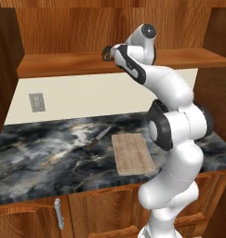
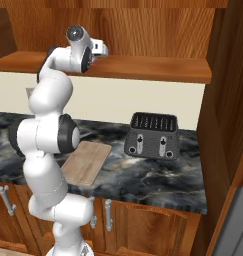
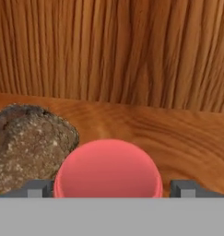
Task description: Pick the bread, place it on the cutting board, pick the jam, place it on the counter, and close the cabinet.
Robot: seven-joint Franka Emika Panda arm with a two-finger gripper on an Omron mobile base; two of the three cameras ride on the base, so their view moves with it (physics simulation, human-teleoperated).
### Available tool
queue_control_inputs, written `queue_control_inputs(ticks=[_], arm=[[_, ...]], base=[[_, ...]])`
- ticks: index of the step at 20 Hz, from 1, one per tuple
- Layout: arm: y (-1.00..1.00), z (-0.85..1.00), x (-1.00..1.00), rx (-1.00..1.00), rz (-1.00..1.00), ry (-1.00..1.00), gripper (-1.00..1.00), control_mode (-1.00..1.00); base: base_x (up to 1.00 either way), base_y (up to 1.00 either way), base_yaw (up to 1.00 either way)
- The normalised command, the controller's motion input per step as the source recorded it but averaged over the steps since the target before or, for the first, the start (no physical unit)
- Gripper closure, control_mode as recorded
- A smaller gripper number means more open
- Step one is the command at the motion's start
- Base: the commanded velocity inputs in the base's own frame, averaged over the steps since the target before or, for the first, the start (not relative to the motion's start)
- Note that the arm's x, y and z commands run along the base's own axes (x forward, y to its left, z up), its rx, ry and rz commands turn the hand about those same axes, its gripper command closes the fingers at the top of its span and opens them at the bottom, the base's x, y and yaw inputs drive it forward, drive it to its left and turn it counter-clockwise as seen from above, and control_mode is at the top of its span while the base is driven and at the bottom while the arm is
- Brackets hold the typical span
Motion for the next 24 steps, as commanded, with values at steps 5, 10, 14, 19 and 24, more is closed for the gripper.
queue_control_inputs(ticks=[5,10,14,19,24], arm=[[0.00,-0.12,0.26,0.00,0.00,0.00,-1.00,-1.00],[0.03,-0.14,0.21,0.00,0.00,0.01,1.00,-1.00],[0.06,-0.08,0.03,0.00,0.01,0.08,1.00,-1.00],[-0.01,0.00,-0.06,0.00,0.01,0.01,1.00,-1.00],[-0.08,-0.14,-0.36,0.00,0.00,-0.04,1.00,-1.00]], base=[[0.00,0.00,0.00],[0.00,0.00,0.00],[0.00,0.00,0.00],[0.00,0.00,0.00],[0.00,0.00,0.00]])
